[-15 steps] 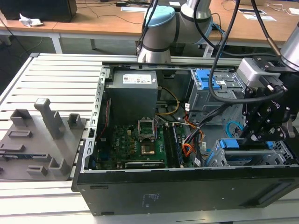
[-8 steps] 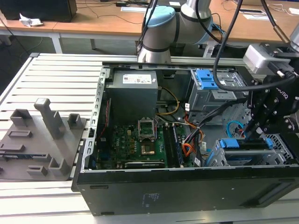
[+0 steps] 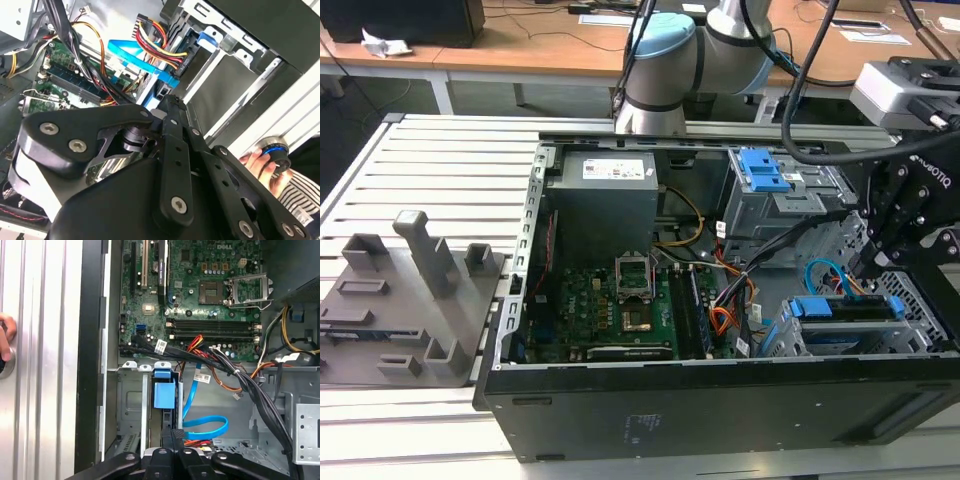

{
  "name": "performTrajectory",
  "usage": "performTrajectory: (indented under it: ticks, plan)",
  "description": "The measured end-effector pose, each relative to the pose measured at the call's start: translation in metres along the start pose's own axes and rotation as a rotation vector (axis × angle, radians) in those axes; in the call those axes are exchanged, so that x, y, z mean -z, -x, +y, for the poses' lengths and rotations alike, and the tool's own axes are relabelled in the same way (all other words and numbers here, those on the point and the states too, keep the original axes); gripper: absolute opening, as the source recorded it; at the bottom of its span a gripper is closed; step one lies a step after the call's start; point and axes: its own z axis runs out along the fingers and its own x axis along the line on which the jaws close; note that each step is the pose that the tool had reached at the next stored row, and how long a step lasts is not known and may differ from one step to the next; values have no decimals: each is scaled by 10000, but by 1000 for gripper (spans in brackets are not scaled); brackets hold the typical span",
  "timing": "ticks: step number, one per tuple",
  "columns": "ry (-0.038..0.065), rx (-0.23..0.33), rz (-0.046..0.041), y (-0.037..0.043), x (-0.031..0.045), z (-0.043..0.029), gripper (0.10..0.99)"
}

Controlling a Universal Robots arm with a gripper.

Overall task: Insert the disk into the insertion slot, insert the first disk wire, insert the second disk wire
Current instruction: 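Insert the second disk wire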

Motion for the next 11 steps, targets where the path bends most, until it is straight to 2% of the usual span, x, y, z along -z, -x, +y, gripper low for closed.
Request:
performTrajectory:
  ticks: [2,11]
  plan:
    - [0,-2,0,0,-2,37,106]
    - [0,-1,0,0,-2,42,106]
